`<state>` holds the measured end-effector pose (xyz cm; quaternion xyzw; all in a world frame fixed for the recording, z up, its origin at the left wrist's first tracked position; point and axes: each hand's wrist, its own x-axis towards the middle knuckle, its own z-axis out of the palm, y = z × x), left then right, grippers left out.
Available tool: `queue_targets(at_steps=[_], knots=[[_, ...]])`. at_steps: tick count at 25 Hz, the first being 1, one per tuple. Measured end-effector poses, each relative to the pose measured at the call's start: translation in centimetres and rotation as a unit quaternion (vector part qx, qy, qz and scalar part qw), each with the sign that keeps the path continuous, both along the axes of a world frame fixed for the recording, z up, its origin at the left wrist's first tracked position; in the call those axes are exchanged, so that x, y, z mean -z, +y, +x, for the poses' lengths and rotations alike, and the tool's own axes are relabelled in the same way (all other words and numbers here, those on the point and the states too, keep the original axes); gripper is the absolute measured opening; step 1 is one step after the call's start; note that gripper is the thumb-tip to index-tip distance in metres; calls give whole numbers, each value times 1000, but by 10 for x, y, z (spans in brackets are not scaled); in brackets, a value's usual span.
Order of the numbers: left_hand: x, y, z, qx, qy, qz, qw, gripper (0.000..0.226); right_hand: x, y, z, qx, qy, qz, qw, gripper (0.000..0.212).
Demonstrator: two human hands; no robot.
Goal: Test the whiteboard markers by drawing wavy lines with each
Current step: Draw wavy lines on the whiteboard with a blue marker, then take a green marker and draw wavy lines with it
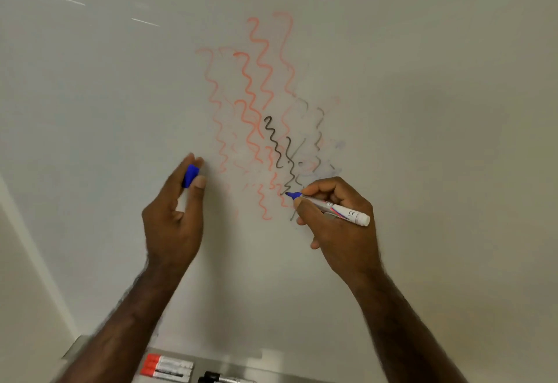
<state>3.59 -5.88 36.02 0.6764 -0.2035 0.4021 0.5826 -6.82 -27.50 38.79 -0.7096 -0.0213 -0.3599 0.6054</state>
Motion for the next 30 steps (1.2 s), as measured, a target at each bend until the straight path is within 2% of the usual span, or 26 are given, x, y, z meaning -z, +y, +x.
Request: queue_targets(at_steps=[5, 10, 15, 22, 26, 30], knots=[[26, 5, -41, 51, 62, 19, 997, 26, 19, 11, -2, -157, 68, 39, 984, 16], [60, 21, -68, 129, 161, 31, 978, 28, 48, 36, -1, -264, 133, 89, 951, 30], [86, 39, -83, 201, 251, 29, 947, 30, 75, 61, -1, -297, 178, 63, 936, 32], [108, 64, -96, 243, 290, 32, 925, 33, 96, 88, 8, -339, 256, 74, 902, 43], [119, 76, -100, 264, 327, 35, 907, 42, 108, 106, 13, -344, 271, 78, 895, 42], [131, 91, -96, 270, 352, 28, 896, 54, 115, 127, 17, -326, 277, 78, 900, 32]])
